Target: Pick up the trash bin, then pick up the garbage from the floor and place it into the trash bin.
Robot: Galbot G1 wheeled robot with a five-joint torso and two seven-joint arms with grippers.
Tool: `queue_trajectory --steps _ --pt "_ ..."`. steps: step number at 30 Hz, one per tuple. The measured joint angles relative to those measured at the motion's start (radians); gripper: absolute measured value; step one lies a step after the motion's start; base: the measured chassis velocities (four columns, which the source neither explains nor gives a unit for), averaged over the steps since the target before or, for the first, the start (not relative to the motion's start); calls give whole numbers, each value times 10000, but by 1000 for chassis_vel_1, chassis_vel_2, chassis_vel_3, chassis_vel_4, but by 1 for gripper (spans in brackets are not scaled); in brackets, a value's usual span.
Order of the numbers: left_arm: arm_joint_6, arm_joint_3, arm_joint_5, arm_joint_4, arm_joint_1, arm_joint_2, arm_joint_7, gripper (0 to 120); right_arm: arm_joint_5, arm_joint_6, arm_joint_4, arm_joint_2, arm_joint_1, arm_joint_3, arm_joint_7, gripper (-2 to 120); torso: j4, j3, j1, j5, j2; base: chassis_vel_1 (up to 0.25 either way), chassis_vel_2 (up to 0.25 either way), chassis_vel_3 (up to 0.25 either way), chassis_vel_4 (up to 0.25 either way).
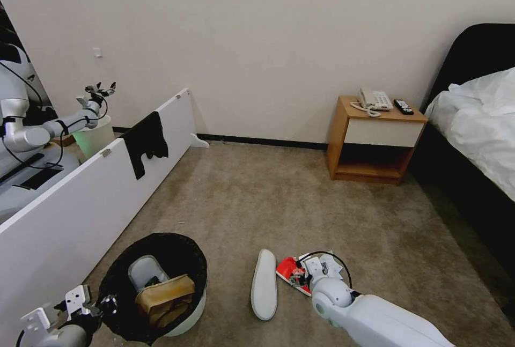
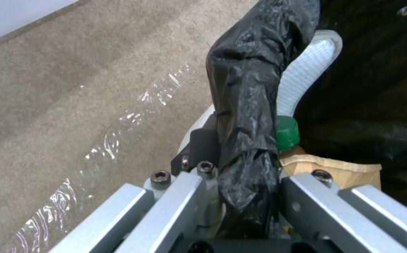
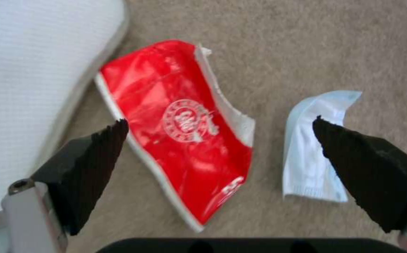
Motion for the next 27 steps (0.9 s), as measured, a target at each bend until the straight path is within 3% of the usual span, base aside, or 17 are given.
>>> queue_trajectory --steps 14,27 --pt "0 -32 50 -2 84 -55 43 1 -1830 935 -1948 723 147 -25 -1056 100 0 0 0 0 0 0 0 0 0" --pt "0 -22 114 -4 117 -183 50 1 -2351 1435 -2634 1407 214 -219 -1525 99 0 0 -1 -1 0 0 0 0 0"
